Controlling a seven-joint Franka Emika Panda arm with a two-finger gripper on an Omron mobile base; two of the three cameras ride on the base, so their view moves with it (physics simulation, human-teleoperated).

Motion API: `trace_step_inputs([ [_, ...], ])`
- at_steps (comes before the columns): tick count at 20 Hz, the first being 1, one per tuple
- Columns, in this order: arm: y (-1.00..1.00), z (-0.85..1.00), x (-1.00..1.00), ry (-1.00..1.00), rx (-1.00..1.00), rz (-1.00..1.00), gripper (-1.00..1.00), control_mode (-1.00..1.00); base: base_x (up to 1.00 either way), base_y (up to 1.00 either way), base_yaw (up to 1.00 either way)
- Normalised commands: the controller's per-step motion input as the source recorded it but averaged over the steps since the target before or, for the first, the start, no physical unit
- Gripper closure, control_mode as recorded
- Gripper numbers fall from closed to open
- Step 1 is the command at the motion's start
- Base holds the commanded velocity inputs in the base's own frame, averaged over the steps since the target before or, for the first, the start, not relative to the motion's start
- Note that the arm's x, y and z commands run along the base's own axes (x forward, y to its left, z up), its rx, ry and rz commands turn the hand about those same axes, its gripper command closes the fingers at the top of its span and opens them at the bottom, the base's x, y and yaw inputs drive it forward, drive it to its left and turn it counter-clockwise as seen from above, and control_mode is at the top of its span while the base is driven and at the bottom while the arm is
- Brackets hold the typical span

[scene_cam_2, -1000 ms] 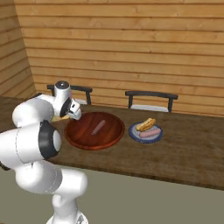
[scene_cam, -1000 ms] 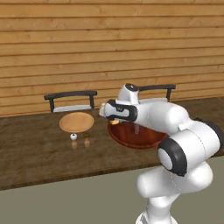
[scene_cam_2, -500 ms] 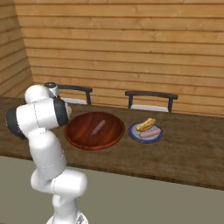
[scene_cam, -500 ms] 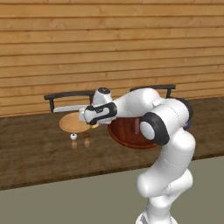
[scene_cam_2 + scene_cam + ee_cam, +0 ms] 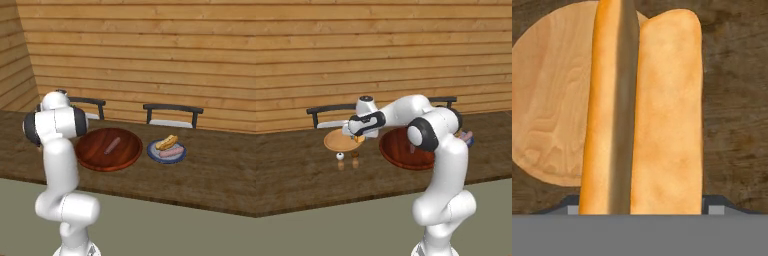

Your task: Place one bun and one sausage from the bowl on each plate.

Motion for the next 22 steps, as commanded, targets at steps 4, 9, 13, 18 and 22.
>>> trace_step_inputs([
  [4,0.21,-0.23,0.51,0.00,-0.01,-0.02,1.00,-1.00,0.00,0.00,0.00],
  [9,0.38,-0.29,0.44,0.00,0.00,-0.03,1.00,-1.00,0.00,0.00,0.00],
  [13,0.31,-0.20,0.37,0.00,-0.01,0.00,-1.00,-1.00,0.00,0.00,0.00],
  [18,0.02,-0.01,-0.04,0.00,0.00,0.00,-1.00,-1.00,0.00,0.00,0.00],
  [22,-0.11,0.00,-0.48,-0.02,0.00,0.00,-1.00,-1.00,0.00,0.00,0.00],
])
